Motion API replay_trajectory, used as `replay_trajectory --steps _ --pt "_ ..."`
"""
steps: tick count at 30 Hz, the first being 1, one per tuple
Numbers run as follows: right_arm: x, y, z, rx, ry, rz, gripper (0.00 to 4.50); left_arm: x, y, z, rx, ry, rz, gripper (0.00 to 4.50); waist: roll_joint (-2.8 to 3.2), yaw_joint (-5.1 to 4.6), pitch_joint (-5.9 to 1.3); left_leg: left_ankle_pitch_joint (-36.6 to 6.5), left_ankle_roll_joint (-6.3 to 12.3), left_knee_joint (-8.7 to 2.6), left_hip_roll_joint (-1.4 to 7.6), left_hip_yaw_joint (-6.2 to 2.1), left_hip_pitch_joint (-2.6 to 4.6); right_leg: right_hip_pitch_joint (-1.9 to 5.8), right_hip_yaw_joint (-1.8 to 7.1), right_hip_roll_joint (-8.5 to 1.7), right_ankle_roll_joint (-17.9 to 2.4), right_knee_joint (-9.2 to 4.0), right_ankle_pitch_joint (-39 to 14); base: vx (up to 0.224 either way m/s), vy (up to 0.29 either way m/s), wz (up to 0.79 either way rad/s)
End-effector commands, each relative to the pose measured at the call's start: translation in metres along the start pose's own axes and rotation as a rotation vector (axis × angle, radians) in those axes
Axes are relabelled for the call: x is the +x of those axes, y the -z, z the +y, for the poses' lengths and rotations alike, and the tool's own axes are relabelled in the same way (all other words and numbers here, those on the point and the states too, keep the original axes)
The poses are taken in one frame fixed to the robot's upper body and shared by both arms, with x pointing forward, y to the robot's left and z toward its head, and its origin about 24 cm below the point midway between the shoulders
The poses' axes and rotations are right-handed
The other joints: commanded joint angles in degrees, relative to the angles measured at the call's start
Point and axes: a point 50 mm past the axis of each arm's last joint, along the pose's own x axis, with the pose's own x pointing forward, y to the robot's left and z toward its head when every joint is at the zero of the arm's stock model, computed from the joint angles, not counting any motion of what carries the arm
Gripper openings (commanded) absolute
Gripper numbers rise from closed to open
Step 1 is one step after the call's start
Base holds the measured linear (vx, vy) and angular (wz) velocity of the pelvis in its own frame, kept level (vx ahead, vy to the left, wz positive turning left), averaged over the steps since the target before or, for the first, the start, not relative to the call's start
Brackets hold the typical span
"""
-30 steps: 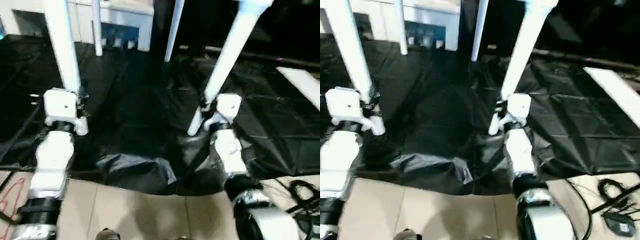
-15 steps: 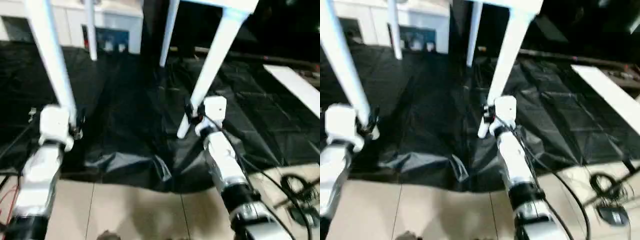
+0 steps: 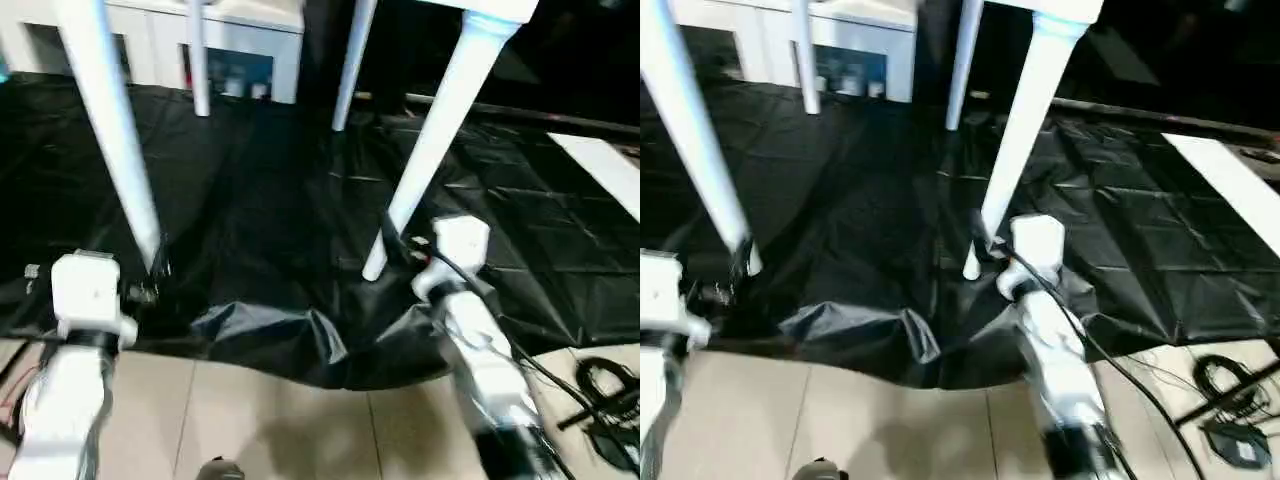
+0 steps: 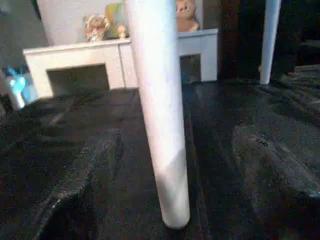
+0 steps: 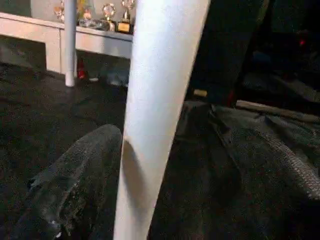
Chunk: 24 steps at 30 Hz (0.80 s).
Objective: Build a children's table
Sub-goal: Flip table
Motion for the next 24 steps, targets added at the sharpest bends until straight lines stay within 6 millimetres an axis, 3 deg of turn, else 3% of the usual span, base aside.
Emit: replay_trajectory --steps 1,4,7,8,9,11,12,14,17,18,19,20,22,24 --pt "-0.008 -0.003 -0.002 0.029 -0.044 0.020 4.05 -0.007 -0.004 -0.009 -0.021 0.013 -0.005 4.11 1.69 -0.33 -2.77 -18.5 -1.83 -5.72 1.79 -0.52 1.07 1.19 3.56 -3.65 -2.6 -6.41 -12.9 0.000 0.000 0.00" --pt "-0.017 -0.002 0.001 0.017 -0.082 0.077 4.05 -0.016 -0.006 -0.019 -0.005 0.041 0.008 4.11 1.75 -0.47 -2.76 -16.9 -1.72 -5.83 1.86 -0.50 1.01 1.44 3.58 -3.37 -2.8 -6.20 -9.2 0.000 0.000 0.00" --pt "-0.026 0.003 -0.001 -0.011 -0.028 0.158 4.05 -0.024 -0.008 -0.027 -0.062 0.036 0.037 4.11 1.75 -0.65 -2.66 -18.7 -2.48 -5.99 1.83 -0.57 1.11 1.39 3.66 -3.44 -2.9 -6.27 -9.6 0.000 0.000 0.00" --pt "-0.028 0.005 -0.003 -0.041 -0.004 0.171 4.05 -0.026 -0.008 -0.028 -0.079 0.031 0.036 4.11 1.05 -0.98 -2.23 -21.1 -2.69 -6.19 1.67 -0.52 1.18 1.28 3.73 -3.42 -2.4 -6.86 -13.3 0.000 0.000 0.00" --pt "-0.029 0.005 -0.003 -0.043 -0.003 0.172 4.05 -0.026 -0.008 -0.028 -0.079 0.031 0.036 4.11 1.16 -0.93 -2.30 -21.2 -2.79 -6.24 1.57 -0.60 1.17 1.43 3.77 -3.54 -2.1 -6.90 -14.7 0.000 0.000 0.00" --pt "-0.033 0.010 -0.006 -0.075 0.010 0.205 4.05 -0.029 -0.008 -0.028 -0.075 0.019 0.041 4.11 0.83 -0.95 -2.22 -21.8 -2.67 -6.29 1.30 -0.62 1.44 1.20 4.27 -3.47 -0.4 -7.60 -18.4 0.000 0.000 0.00" --pt "-0.038 0.012 -0.009 -0.080 0.024 0.216 4.05 -0.030 -0.006 -0.026 -0.051 -0.001 0.056 4.11 0.58 -1.00 -2.24 -22.0 -2.57 -6.29 1.33 -0.63 1.45 1.19 4.30 -3.47 -0.1 -7.70 -18.9 0.000 0.000 0.00" --pt "-0.045 0.015 -0.015 -0.051 0.064 0.234 4.05 -0.031 -0.004 -0.022 -0.028 -0.017 0.072 4.11 0.62 -1.04 -2.27 -22.4 -2.27 -6.22 1.32 -0.61 1.67 0.96 4.43 -3.39 0.4 -7.84 -19.3 0.000 0.000 0.00" --pt "-0.059 0.017 -0.020 0.010 0.107 0.260 4.05 -0.030 -0.006 -0.016 0.013 -0.046 0.053 4.11 0.84 -0.93 -2.36 -22.4 -1.72 -6.18 1.38 -0.64 1.86 0.83 4.51 -3.13 0.2 -7.77 -17.0 0.000 0.000 0.00" --pt "-0.064 0.017 -0.019 0.020 0.090 0.262 4.05 -0.027 -0.007 -0.015 0.022 -0.041 0.046 4.11 2.09 -0.96 -2.46 -22.6 -1.78 -6.33 1.31 -0.86 1.84 0.92 4.49 -3.08 -0.3 -7.48 -15.7 0.000 0.000 0.00" --pt "-0.064 0.017 -0.019 0.021 0.086 0.261 4.05 -0.027 -0.007 -0.015 0.020 -0.038 0.048 4.11 1.29 -1.09 -2.32 -23.6 -1.68 -6.25 1.39 -0.76 1.95 0.74 4.44 -2.98 -0.5 -7.74 -15.8 0.000 0.000 0.00" --pt "-0.064 0.016 -0.016 0.014 0.057 0.241 4.05 -0.026 -0.005 -0.018 -0.002 -0.001 0.068 4.11 1.18 -1.17 -2.19 -24.0 -1.58 -6.32 1.27 -0.74 1.80 0.83 4.42 -2.96 -0.6 -7.74 -16.8 0.000 0.000 0.00" --pt "-0.061 0.016 -0.015 0.011 0.046 0.228 4.05 -0.026 -0.005 -0.021 -0.013 0.021 0.079 4.11 2.12 -1.17 -2.12 -25.6 -1.77 -6.24 1.22 -0.77 2.00 0.59 4.55 -3.24 -0.8 -8.25 -19.6 0.000 0.000 0.00" --pt "-0.059 0.016 -0.015 0.022 0.050 0.231 4.05 -0.025 -0.004 -0.020 -0.015 0.019 0.086 4.11 2.40 -1.30 -2.16 -25.7 -1.84 -6.29 1.14 -0.90 1.82 0.78 4.52 -3.19 -1.0 -8.15 -20.4 0.000 0.000 0.00"
